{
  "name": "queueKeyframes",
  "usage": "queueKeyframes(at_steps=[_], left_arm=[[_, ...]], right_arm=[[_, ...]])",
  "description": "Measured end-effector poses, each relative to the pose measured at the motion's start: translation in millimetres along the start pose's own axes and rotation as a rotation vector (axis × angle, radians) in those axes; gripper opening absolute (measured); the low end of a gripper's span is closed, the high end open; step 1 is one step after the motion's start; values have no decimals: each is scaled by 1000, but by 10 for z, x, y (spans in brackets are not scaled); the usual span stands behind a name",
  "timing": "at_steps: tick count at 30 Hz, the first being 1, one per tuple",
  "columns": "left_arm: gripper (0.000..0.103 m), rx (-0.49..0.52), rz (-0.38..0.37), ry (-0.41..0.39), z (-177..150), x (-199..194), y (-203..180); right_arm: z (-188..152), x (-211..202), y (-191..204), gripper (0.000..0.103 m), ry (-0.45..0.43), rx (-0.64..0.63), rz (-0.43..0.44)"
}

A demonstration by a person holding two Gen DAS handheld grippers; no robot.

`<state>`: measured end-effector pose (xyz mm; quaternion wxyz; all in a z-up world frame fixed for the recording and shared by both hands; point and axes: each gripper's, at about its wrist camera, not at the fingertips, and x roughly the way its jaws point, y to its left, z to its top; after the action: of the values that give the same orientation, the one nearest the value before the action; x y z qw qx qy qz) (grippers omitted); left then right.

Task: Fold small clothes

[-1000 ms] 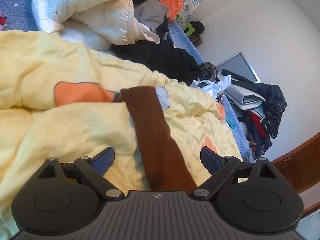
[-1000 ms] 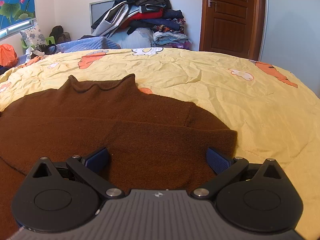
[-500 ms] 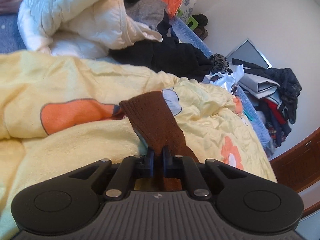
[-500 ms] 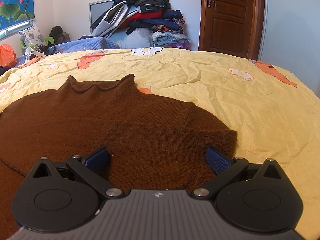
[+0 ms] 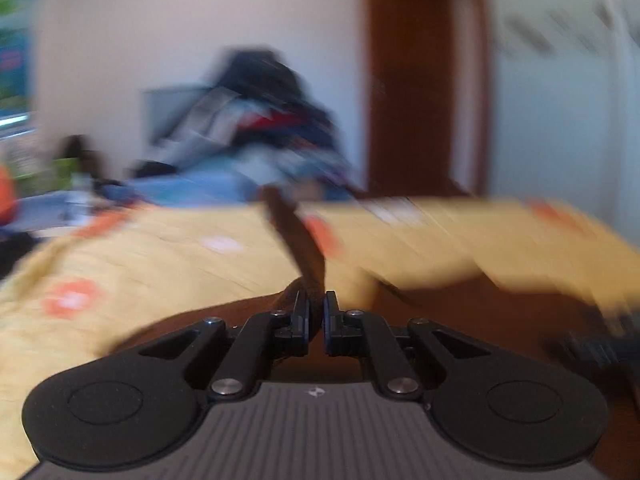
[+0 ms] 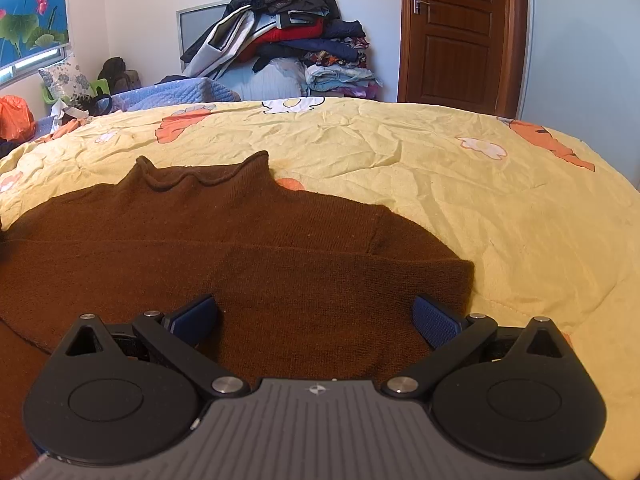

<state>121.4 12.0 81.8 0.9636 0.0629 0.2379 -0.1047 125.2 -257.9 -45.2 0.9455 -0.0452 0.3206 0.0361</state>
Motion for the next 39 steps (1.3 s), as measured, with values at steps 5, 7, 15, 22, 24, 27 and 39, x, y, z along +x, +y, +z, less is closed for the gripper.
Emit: queueKeyframes(at_steps=[5, 7, 15, 22, 24, 27, 39], left_arm=[[9, 195, -33, 112, -498, -84, -744], [28, 170, -73, 121, -632, -227, -670], [103, -135, -15, 94, -910, -407, -142], [103, -257, -6, 156, -918, -333, 70], [103, -273, -15, 149, -938, -347, 105], [103, -288, -13, 142, -954, -349, 128], [103, -317, -26, 133, -959, -322, 195]], right_arm=[[-6, -10, -2, 103, -4, 10, 6], [-5, -15, -6, 103, -5, 13, 8], [153, -107, 63, 103, 29, 51, 7], [440, -95, 459, 103, 244, 372, 549], [403, 87, 587, 98, 340, 402, 581], [350, 235, 673, 96, 368, 420, 555], [602, -33, 701, 21, 289, 341, 577]])
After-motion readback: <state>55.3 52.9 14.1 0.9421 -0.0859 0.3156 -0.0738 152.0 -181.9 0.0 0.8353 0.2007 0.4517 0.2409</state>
